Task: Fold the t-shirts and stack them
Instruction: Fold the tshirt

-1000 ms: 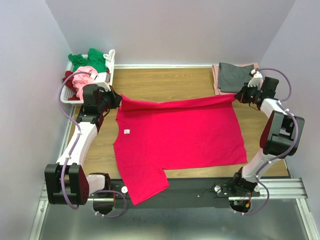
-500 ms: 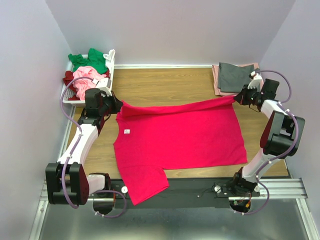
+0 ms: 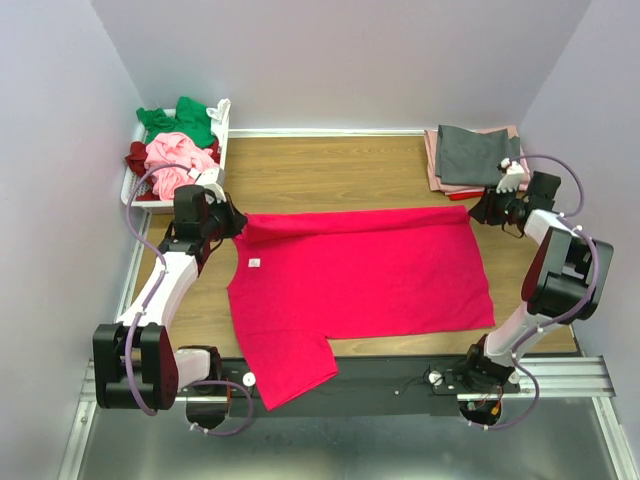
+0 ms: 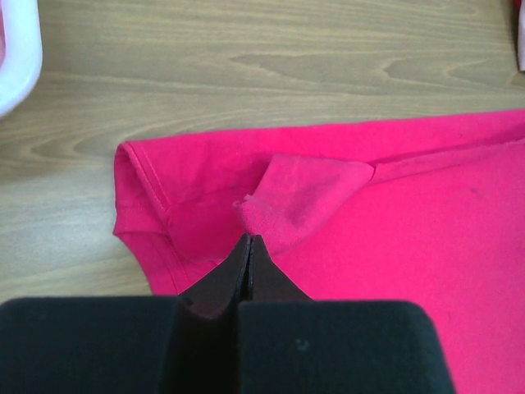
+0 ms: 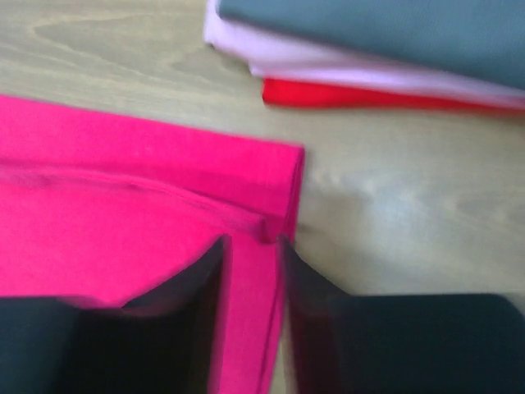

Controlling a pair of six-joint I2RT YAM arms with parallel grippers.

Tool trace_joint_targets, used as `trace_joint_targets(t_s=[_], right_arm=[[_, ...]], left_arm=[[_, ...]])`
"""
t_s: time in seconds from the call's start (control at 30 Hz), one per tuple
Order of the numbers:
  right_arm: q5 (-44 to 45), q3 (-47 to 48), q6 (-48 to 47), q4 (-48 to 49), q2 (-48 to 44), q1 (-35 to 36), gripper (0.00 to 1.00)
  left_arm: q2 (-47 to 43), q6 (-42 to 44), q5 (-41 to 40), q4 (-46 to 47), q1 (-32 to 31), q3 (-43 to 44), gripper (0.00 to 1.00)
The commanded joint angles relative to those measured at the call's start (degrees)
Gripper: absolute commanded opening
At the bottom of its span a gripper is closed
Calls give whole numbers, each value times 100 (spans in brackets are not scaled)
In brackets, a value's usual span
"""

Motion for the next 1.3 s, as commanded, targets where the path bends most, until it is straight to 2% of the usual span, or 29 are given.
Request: trace_joint_targets(t_s=[0.0,0.1,0.3,0.5,0.77,1.03,1.07,1.13,1.17,1.23,1.27], right_arm=[[500,-311,-628,-372,-572,-210,49],[624,-479,-673,-416,-854,-394,72],[47,-287,-349,-644,-996,-403,81],[-675,-48,-41,-979,-908,-403,82],[-702,-110,-49,-996,-820,-403,82],[-799,-101,4,-1005,-890,-403,83],[-808,-101,12,-996,-917,-403,83],[-817,-110,4,-1005,-943,-403,83],[-817,-118,4,-1005,-961,-403,83],[-852,-136,4,-1005,-1022,-403,83],[-860,-136,12,-1005,-1057,-403,83]], left_arm=[[-112,-9,189,-124,49,-123,0],[-121,9,276,-142,40,-132,0],[-85,18,426,-133,49,-141,0],[-121,9,549,-212,40,-158,0],[-199,-201,584,-423,40,-290,0],[-533,-562,1023,-968,40,-483,2],[-647,-606,1076,-1003,40,-588,18],[-788,-756,1024,-1186,31,-607,35],[-954,-747,919,-1292,31,-476,48],[-1192,-747,410,-1390,31,-309,57],[-1367,-721,182,-1390,31,-134,66]])
